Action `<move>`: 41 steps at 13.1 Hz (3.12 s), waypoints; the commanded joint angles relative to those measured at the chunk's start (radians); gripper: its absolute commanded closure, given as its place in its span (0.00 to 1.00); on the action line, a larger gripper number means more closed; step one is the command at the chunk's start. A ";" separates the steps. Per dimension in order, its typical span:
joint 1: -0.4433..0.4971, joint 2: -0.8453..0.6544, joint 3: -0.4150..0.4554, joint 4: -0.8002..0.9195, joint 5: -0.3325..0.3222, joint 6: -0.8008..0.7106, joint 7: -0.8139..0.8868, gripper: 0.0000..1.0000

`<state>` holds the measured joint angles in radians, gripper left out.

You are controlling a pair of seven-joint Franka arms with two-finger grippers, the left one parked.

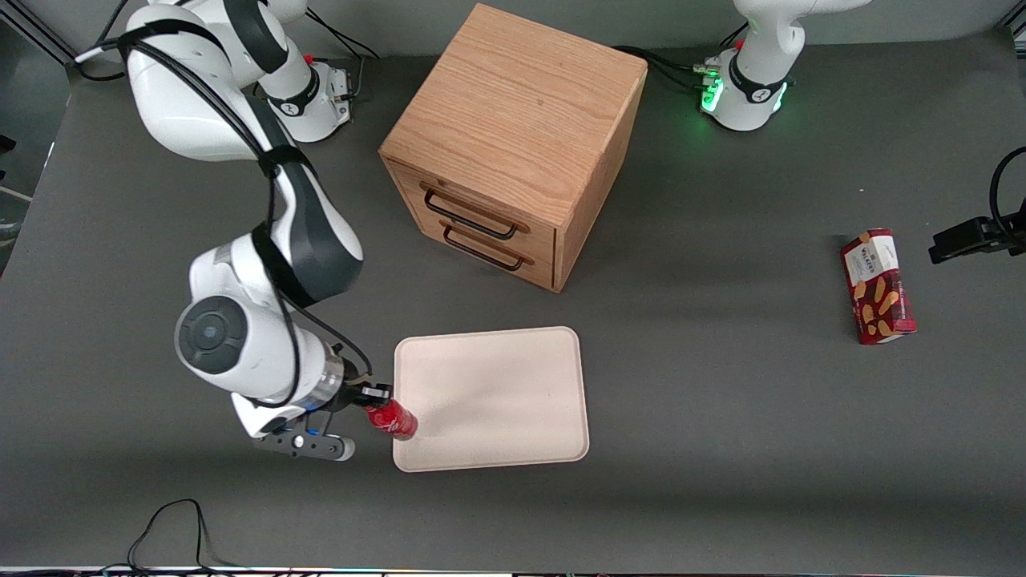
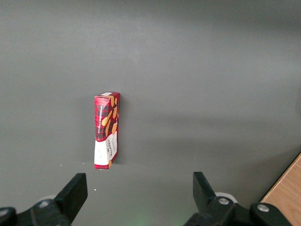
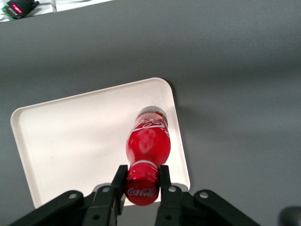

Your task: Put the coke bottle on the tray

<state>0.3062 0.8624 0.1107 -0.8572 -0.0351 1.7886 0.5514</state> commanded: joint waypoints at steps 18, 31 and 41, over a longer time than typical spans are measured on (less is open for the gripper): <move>0.022 0.104 -0.008 -0.002 -0.046 0.109 0.065 0.00; -0.079 -0.084 -0.009 -0.144 -0.040 -0.101 -0.018 0.00; -0.211 -0.529 -0.014 -0.608 -0.017 -0.207 -0.315 0.00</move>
<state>0.1168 0.4044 0.0983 -1.3873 -0.0647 1.6030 0.2984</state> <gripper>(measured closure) 0.000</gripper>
